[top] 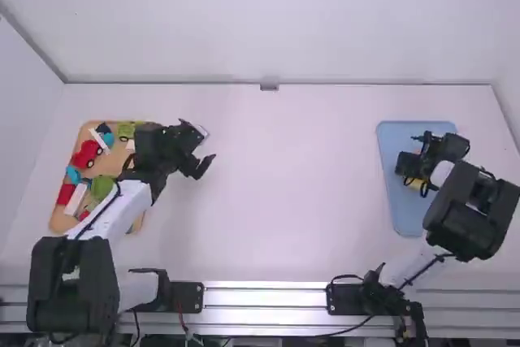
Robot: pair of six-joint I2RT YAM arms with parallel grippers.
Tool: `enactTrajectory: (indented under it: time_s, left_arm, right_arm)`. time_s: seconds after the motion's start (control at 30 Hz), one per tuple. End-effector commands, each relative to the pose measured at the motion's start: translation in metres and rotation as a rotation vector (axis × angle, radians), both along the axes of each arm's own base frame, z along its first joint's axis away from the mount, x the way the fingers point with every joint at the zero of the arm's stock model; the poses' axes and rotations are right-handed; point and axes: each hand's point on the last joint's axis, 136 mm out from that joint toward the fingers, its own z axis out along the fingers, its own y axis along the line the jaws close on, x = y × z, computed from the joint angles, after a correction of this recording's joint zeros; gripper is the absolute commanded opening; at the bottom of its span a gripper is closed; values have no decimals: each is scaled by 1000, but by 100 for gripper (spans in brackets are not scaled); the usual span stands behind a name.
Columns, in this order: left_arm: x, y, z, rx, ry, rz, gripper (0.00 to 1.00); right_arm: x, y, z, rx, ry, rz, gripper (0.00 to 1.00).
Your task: Assemble lego blocks to make yellow taxi
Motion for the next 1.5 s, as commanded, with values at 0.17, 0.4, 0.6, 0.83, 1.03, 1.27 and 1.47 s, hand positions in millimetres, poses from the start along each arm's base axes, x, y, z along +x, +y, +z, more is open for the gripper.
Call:
enactTrajectory:
  time_s: [0.17,0.4,0.6,0.83,1.03,1.27,1.47]
  left_arm:
    - [2,6,36,-120,-45,134,99]
    - [-7,24,63,-32,-114,378,99]
    - [-35,-2,106,7,-235,282,99]
    - [-56,5,137,-56,-330,295,96]
    - [-67,27,123,-115,-313,379,89]
    - [-84,56,98,-208,-293,520,78]
    - [-103,56,67,-332,-263,574,64]
  right_arm:
    - [3,14,81,-165,-49,0,98]
    - [-1,53,141,-220,-135,74,98]
    - [-7,100,188,-239,-234,176,98]
    - [-11,142,219,-226,-351,273,96]
    - [-16,174,225,-154,-440,313,89]
    - [-28,187,234,-84,-558,271,78]
    - [-47,187,232,-18,-641,207,66]
